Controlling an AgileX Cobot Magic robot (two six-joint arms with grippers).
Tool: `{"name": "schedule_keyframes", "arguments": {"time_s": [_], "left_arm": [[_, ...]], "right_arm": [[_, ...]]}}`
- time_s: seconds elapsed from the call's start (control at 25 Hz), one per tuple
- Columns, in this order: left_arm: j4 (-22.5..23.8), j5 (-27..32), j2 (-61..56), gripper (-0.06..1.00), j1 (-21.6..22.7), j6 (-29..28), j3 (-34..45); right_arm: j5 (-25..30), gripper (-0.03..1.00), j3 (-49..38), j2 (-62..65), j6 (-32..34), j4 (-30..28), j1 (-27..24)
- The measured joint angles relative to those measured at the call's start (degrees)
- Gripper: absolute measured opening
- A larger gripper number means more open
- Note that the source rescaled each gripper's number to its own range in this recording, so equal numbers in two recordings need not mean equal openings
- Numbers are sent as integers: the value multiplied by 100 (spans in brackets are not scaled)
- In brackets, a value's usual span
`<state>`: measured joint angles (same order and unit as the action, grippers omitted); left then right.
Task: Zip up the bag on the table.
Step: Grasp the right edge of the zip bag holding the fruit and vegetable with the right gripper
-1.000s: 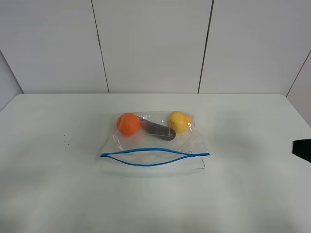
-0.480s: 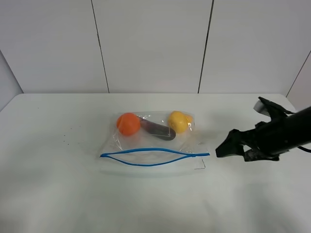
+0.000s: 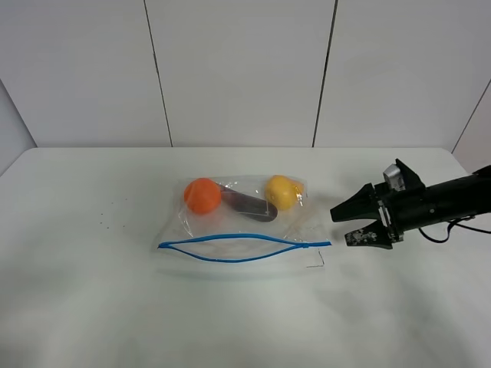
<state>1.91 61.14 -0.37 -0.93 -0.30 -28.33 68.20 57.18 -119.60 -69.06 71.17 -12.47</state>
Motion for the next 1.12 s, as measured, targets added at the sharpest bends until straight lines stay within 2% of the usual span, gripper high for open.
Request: {"name": "schedule_keyframes", "arguments": {"time_s": [0.36, 0.84, 1.12], "left_arm": [[0, 0, 0, 85, 0, 0, 0], [0, 0, 0, 85, 0, 0, 0], [5, 0, 0, 85, 0, 0, 0]], "right_arm": [[82, 100, 298, -438, -546, 371, 0], [82, 100, 302, -443, -478, 411, 94], [48, 100, 302, -443, -428, 431, 405]]}}
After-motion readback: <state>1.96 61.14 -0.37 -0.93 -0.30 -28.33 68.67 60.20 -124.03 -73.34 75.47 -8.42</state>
